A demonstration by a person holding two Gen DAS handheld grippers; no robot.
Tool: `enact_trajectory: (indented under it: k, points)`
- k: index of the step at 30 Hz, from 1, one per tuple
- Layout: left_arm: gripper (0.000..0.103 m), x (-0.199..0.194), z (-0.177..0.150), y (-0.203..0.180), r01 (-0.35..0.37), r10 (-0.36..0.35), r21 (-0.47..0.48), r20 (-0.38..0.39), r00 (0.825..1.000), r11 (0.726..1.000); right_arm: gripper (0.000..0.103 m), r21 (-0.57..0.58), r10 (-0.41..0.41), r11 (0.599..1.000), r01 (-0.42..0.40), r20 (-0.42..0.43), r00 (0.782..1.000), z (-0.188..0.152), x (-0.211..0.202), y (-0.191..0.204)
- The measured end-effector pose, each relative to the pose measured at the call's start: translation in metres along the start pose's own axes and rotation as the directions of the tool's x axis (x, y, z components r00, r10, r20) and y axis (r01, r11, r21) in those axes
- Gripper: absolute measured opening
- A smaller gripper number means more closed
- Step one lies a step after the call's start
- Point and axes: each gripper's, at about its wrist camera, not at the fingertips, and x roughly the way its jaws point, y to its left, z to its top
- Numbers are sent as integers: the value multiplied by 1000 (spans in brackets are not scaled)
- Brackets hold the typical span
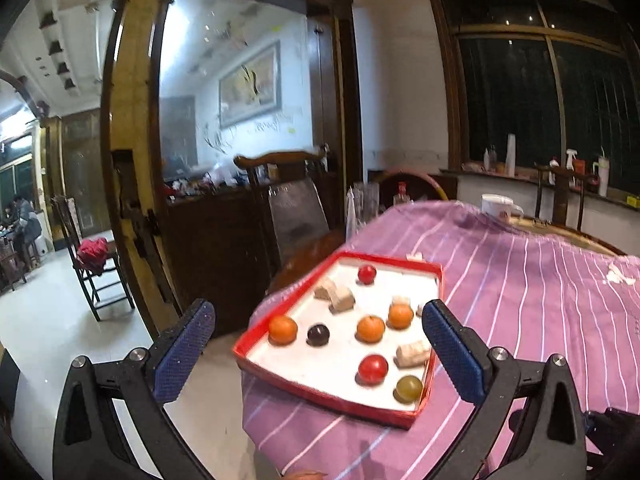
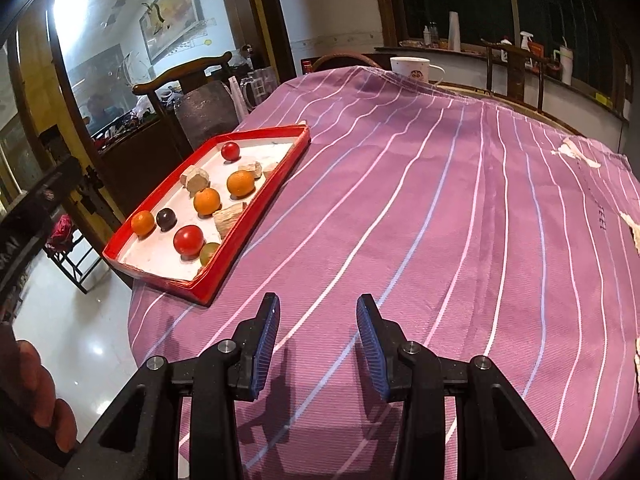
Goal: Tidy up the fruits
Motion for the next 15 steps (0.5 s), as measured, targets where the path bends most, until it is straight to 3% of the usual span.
enact_trajectory:
  k: [3,15]
  points:
    - [103,8,-4,0,18,-18,4,-56,998,1000,44,-7,-1,1000,1,-5,1000,-1,1,3]
    - [103,22,-14,-4,65,-64,3,-160,985,998,44,-27,-1,1000,1,-15,1000,-2,5,10]
